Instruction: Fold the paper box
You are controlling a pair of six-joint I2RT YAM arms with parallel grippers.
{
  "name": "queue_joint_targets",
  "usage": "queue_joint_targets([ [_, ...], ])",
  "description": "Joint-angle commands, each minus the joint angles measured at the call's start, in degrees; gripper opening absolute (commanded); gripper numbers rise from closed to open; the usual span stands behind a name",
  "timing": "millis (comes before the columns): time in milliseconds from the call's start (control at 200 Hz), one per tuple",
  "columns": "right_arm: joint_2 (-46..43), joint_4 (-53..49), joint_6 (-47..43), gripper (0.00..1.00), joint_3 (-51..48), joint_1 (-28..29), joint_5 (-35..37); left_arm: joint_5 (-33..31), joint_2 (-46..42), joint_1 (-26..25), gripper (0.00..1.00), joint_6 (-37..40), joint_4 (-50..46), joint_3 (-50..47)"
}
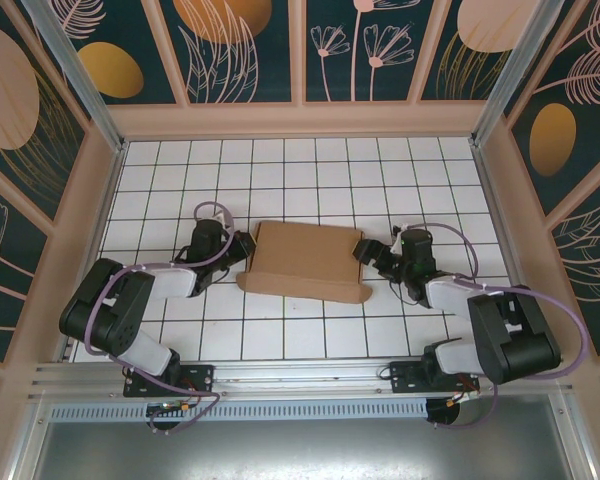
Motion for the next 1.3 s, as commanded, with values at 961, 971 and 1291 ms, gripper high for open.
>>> queue_joint_targets([
  [961,14.4,25.3,12.5,0.60,-1.4,2.4,-24.3,4.8,1.2,6.1,0.24,-3.5,-10.3,-0.6],
  [971,14.3,25.3,12.5,0.60,-1.5,2.4,-24.1,4.5,0.8,6.0,0.25,-3.4,-10.8,-0.5],
  [1291,6.5,22.6,14.9,0.56,-2.4,2.5,-15.2,-0.5,-13.7,6.1,0.35,-5.2,-22.5,0.8],
])
